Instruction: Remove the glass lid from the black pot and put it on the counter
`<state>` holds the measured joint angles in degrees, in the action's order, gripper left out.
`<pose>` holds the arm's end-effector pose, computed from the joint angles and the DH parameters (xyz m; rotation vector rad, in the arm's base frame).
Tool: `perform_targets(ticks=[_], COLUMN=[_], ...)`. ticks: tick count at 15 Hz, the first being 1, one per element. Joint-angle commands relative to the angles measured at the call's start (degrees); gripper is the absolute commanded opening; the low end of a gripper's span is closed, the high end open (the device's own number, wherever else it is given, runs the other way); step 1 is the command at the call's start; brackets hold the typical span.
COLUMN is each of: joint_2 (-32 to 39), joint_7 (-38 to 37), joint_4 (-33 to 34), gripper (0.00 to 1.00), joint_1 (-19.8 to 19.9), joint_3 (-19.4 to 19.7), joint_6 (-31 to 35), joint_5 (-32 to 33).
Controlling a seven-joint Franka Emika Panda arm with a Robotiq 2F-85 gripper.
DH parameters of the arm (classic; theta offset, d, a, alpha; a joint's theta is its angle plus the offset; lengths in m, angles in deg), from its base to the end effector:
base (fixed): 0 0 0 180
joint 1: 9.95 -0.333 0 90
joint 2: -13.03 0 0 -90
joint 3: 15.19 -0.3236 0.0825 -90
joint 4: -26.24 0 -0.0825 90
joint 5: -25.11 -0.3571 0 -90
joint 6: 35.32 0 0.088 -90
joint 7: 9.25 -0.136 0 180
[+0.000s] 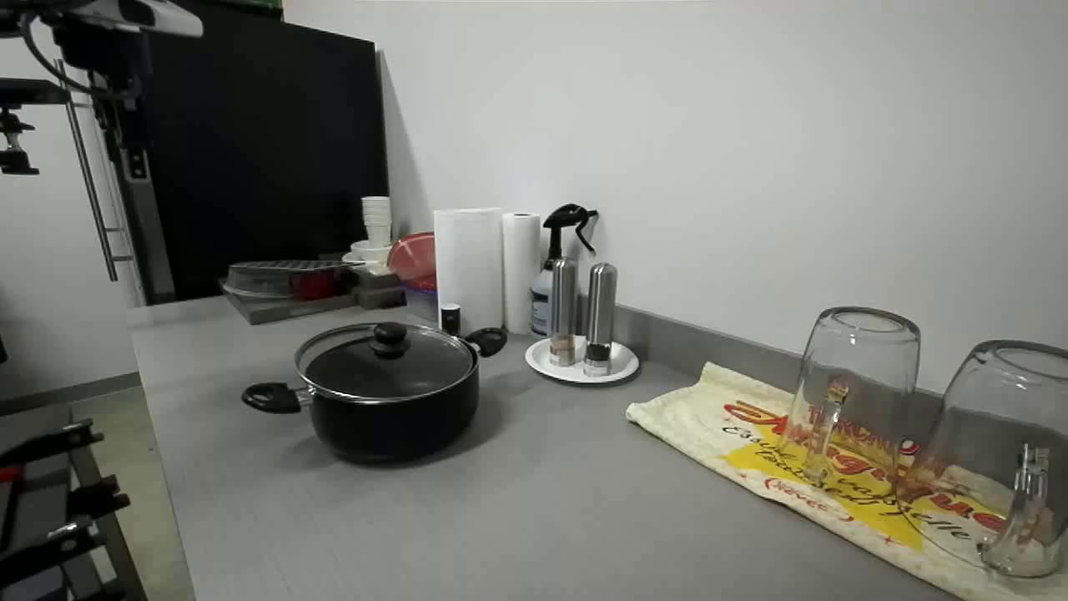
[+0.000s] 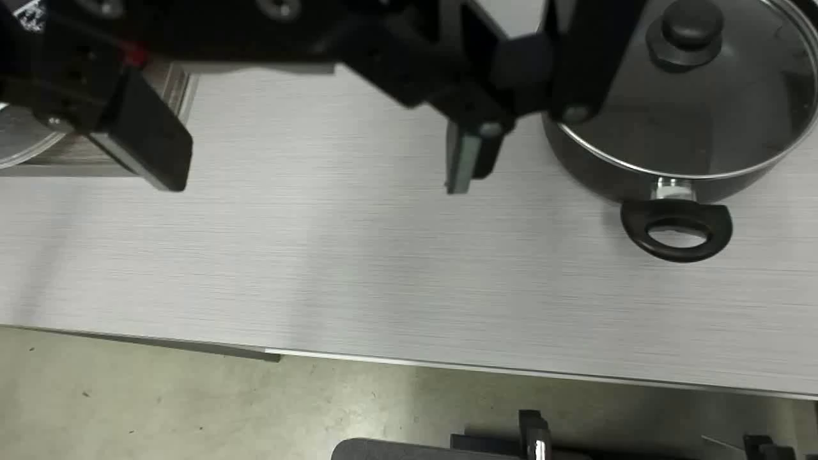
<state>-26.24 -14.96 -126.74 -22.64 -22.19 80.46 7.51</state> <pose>0.2880 0.1294 0.4351 -2.9339 -0.1300 0.0078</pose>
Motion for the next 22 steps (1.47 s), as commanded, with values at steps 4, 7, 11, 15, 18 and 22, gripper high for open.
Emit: perform_targets(ticks=[4,7,11,15,18,22], joint_2=[2.80,8.76,18.54,28.05,32.36,34.60], joint_7=[-0.28,-1.46,-3.62,-9.15,-13.70,-17.25], joint_4=[1.85,5.25,11.49,18.46,21.94,23.30], gripper=[1.00,1.00,1.00,1.00,1.00,1.00], joint_1=[1.33,2.93,5.37,9.12,11.14,12.48], joint_3=[-0.93,-1.39,-2.13,-2.52,-1.54,0.64], joint_6=[3.14,10.44,20.89,26.40,25.95,24.50], joint_5=[-0.03,0.71,2.78,10.00,15.95,19.71])
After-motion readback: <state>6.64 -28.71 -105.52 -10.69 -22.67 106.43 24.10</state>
